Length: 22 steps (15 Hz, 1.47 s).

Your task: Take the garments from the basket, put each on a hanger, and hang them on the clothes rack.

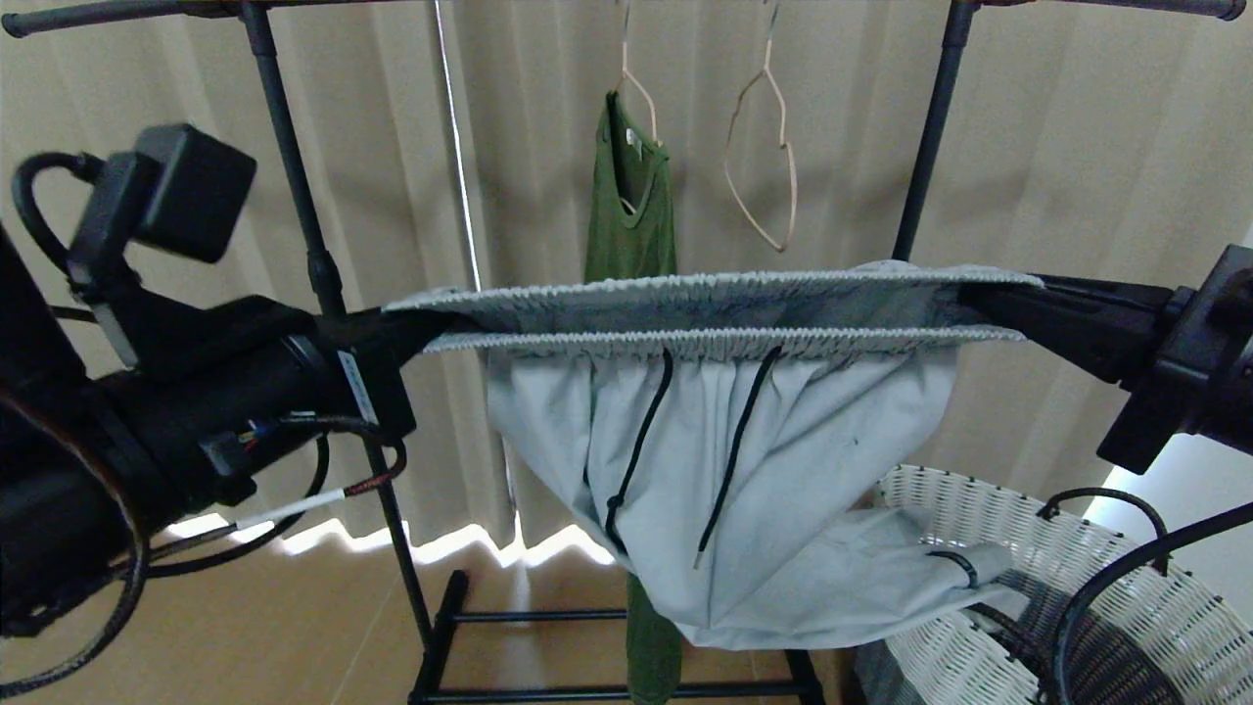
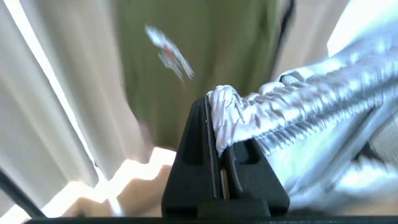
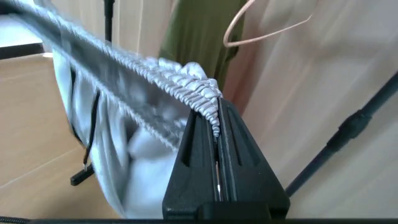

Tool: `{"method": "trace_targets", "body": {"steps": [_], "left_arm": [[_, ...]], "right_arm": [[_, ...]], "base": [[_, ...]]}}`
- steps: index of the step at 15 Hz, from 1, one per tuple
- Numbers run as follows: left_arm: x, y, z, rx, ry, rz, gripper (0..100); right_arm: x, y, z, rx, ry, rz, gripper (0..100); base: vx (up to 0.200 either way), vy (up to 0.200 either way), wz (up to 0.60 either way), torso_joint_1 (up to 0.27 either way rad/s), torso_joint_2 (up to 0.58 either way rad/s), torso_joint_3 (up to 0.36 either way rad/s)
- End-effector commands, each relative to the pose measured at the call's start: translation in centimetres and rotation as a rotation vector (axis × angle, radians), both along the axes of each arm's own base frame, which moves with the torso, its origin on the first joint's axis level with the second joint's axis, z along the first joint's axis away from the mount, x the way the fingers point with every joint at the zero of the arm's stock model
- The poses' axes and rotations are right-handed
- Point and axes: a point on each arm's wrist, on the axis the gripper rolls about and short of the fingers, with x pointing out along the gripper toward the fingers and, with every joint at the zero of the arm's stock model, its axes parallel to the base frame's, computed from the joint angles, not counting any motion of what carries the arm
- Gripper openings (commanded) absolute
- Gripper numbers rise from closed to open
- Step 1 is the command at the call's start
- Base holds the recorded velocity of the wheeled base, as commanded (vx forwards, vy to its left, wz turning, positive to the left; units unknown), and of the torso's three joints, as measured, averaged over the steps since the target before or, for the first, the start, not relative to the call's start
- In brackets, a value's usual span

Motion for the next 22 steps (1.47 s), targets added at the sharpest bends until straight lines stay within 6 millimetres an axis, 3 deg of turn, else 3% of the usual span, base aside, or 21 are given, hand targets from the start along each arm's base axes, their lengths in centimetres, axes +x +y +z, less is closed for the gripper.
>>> {"method": "trace_targets", "body": {"steps": [1,7,9,11,17,19,20,22], "left_arm": [[-0.2,0.6,3.1,-0.051,-0.103,0.024,0],[-0.3,1.0,7.8,-0.083,-0.202,0.043,0],[0.0,1.7,8.3,-0.071,-0.227,0.081,0],[0.0,1.7,7.8,-0.048,-0.218,0.082,0],[0.9,0.1,4.1,0.033,-0.106,0.079,0],[2.3,-1.6,4.9,0.030,-0.116,0.075,0],[2.7,-1.9,5.9,0.013,-0.141,0.082,0],[2.3,-2.3,5.6,0.033,-0.111,0.061,0]], "right_arm": [[0.3,-0.7,0.4,0.020,-0.035,-0.043,0],[1.3,-0.2,2.2,0.076,-0.105,-0.040,0],[1.9,0.1,2.7,0.081,-0.109,-0.039,0],[2.3,0.3,3.3,0.091,-0.124,-0.039,0],[3.0,-0.4,0.1,0.046,-0.064,-0.091,0],[5.0,-0.9,-0.3,0.059,-0.089,-0.156,0],[5.5,-1.2,-0.3,0.064,-0.102,-0.175,0],[5.6,-1.3,0.4,0.083,-0.136,-0.181,0]], "base": [[0.000,0.000,0.00,0.000,0.00,0.000],[0.000,0.000,0.00,0.000,0.00,0.000],[0.000,0.000,0.00,0.000,0.00,0.000],[0.000,0.000,0.00,0.000,0.00,0.000],[0.000,0.000,0.00,0.000,0.00,0.000],[0.000,0.000,0.00,0.000,0.00,0.000],[0.000,0.000,0.00,0.000,0.00,0.000],[0.000,0.000,0.00,0.000,0.00,0.000]]}}
